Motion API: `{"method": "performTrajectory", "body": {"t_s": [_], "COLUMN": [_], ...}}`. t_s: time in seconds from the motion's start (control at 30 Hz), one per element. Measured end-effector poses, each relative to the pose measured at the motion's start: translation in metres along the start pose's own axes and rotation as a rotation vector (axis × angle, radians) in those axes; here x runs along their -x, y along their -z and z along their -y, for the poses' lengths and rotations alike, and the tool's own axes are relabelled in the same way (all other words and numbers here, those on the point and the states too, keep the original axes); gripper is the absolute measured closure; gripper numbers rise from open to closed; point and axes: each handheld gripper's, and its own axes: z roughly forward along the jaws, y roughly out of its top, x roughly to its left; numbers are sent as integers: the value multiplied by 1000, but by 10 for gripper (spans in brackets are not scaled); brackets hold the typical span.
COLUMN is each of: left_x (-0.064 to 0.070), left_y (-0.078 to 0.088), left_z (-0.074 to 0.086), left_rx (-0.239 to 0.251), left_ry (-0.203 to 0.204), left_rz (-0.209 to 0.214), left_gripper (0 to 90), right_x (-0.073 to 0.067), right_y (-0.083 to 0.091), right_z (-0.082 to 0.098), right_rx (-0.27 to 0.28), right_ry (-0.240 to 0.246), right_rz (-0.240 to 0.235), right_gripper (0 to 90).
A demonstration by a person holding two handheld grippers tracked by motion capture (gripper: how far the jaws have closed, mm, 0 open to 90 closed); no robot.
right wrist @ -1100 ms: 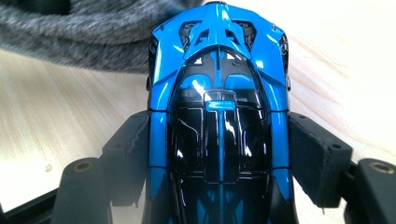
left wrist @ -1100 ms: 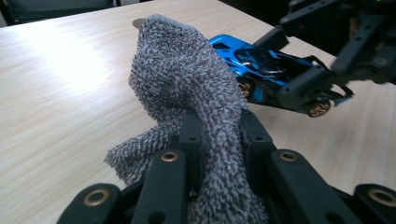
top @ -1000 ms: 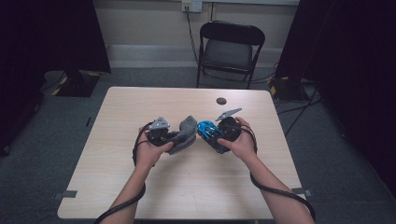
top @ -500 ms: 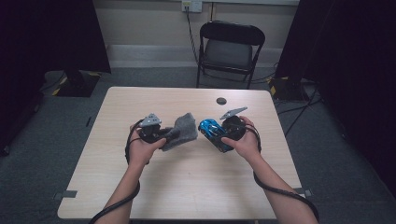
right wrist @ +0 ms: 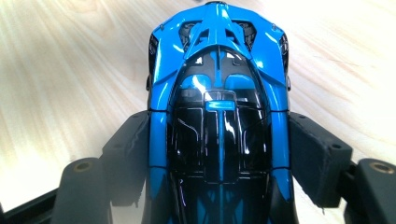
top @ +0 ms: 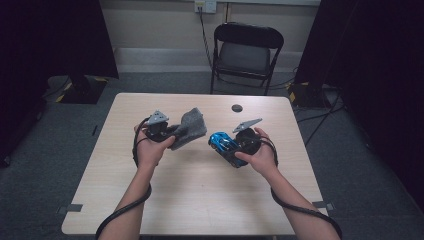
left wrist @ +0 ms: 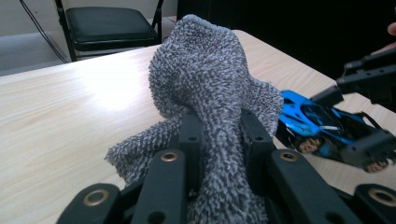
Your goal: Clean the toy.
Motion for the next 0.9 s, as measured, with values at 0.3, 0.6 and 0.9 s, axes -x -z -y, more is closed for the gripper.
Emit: {"method": "performTrajectory", "body": {"t_s": [0.3,0.6,0.9], "left_x": [3,11,15], "left_y": [-14,-29,-32], "left_z": [-7,-5,0], "left_rx": [-12,-20,-54], "left_ry": [0,3,10], "left_rz": [-22,-11,64], "left_gripper": [747,747,748], "right_x": [-18,-35,-39], "right_y": [-3,-6,-7], "right_z": [-1,-7,-13], "right_rx": [-3,5,10], "right_ry": [51,89,105], "right_rz": [-43,-77,-66], "right_gripper": [284,284,284]}}
